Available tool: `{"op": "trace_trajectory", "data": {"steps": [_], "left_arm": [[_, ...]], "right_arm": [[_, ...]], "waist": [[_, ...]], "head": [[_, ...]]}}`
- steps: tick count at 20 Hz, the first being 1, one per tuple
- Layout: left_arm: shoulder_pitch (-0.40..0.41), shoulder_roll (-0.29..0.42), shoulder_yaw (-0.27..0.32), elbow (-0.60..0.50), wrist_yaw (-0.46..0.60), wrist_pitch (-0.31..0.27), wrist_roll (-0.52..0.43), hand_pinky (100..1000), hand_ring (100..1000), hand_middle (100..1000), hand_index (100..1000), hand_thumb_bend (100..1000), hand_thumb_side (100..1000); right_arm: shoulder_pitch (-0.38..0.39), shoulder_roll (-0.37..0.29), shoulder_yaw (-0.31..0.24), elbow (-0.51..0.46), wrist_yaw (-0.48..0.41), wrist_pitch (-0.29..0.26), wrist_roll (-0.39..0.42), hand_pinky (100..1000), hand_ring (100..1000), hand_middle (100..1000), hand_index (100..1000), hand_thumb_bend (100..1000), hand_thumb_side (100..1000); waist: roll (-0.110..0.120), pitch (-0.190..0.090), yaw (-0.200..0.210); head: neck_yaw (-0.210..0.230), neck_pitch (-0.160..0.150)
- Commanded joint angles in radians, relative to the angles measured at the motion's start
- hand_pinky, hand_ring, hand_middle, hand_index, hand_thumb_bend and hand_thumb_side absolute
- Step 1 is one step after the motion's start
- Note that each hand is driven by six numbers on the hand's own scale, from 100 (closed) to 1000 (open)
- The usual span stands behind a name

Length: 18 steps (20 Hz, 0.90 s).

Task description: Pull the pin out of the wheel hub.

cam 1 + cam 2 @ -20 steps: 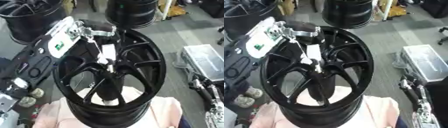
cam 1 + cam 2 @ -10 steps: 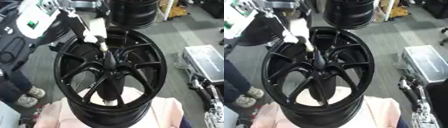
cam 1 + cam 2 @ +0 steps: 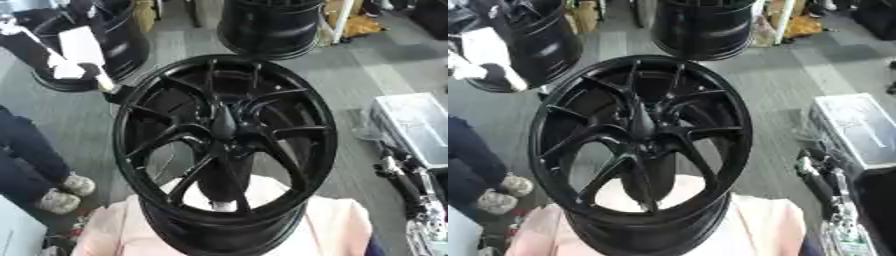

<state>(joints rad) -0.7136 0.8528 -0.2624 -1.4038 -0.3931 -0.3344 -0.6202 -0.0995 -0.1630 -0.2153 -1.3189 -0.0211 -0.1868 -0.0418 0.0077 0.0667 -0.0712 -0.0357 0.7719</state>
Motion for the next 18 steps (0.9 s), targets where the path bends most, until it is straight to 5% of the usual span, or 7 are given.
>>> {"op": "trace_trajectory", "data": {"steps": [1, 3, 5, 6, 8, 13, 18], "left_arm": [[0.081, 0.058, 0.081, 0.036, -0.047, 0.049, 0.029, 610, 453, 438, 639, 336, 243], [0.171, 0.052, 0.123, 0.072, -0.080, 0.083, 0.050, 618, 468, 458, 658, 341, 259], [0.248, 0.037, 0.165, 0.105, -0.105, 0.117, 0.071, 651, 529, 523, 710, 415, 374], [0.284, 0.027, 0.188, 0.121, -0.121, 0.134, 0.083, 748, 678, 710, 836, 570, 625], [0.351, -0.002, 0.238, 0.149, -0.174, 0.170, 0.138, 833, 780, 820, 882, 609, 757], [0.486, -0.114, 0.393, 0.178, -0.213, 0.289, 0.354, 852, 784, 809, 856, 521, 798], [0.573, -0.271, 0.550, 0.019, 0.012, 0.340, 0.480, 757, 644, 647, 724, 302, 761]], "right_arm": [[-0.010, -0.018, -0.008, -0.014, 0.001, -0.001, -0.006, 660, 624, 759, 790, 156, 459], [-0.010, -0.017, -0.011, -0.014, 0.000, -0.001, -0.009, 660, 624, 759, 789, 157, 459], [-0.010, -0.017, -0.013, -0.013, -0.001, -0.002, -0.012, 660, 623, 759, 789, 157, 458], [-0.010, -0.016, -0.015, -0.014, -0.002, -0.002, -0.013, 660, 623, 759, 789, 157, 457], [-0.010, -0.015, -0.017, -0.014, -0.003, -0.001, -0.015, 660, 623, 759, 789, 158, 457], [-0.007, -0.011, -0.023, -0.012, -0.007, -0.002, -0.022, 660, 623, 758, 789, 160, 456], [-0.010, -0.003, -0.024, -0.012, -0.013, -0.004, -0.024, 660, 623, 758, 789, 163, 456]], "waist": [[-0.004, -0.007, 0.003], [-0.006, -0.004, 0.007], [-0.008, -0.002, 0.009], [-0.008, -0.001, 0.011], [-0.010, 0.002, 0.012], [-0.016, 0.009, 0.016], [-0.027, 0.017, 0.019]], "head": [[-0.006, -0.002], [-0.010, -0.002], [-0.013, -0.002], [-0.015, -0.002], [-0.019, -0.002], [-0.026, -0.002], [-0.032, -0.002]]}}
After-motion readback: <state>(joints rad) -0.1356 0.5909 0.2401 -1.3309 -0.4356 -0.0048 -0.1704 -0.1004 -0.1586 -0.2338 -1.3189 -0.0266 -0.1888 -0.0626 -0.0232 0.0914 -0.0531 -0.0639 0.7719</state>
